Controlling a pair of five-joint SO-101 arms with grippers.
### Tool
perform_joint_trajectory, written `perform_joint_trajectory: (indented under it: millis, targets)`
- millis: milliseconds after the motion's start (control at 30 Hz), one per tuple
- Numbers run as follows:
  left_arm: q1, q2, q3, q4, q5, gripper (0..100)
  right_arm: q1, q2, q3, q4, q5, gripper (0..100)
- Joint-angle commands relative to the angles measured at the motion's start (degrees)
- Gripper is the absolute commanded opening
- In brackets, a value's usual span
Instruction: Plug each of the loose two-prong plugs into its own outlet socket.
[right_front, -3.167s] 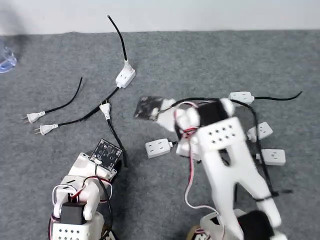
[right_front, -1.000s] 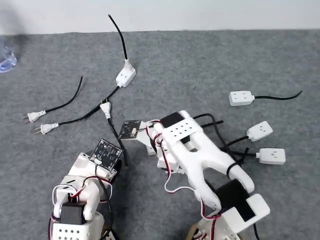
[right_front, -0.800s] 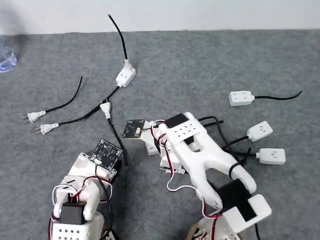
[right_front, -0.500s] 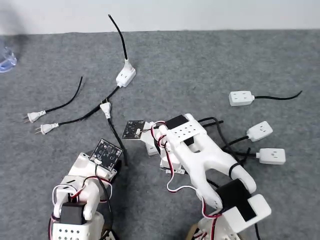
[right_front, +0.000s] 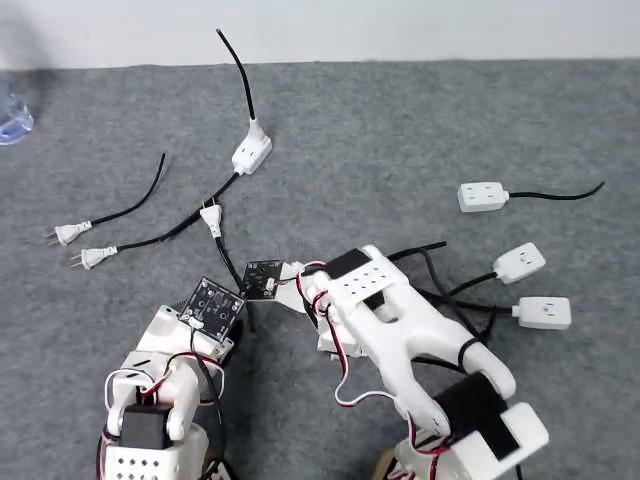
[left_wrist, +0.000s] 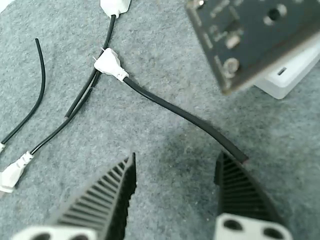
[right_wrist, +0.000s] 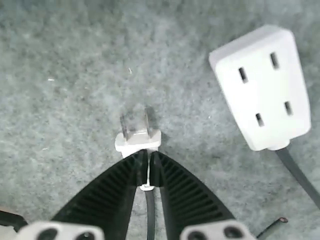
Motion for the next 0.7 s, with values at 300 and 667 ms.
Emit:
perform_joint_trajectory:
  millis: [300,667]
  targets:
    - [0.35,-0.44,-0.31,0.26,0.44,24,-1.80,-0.13,0.09,6.73,0.62,11.3]
    - [0.35,-0.44,-0.31,0.26,0.44,24,-1.80,0.40,-0.44,6.99,2.99,11.8]
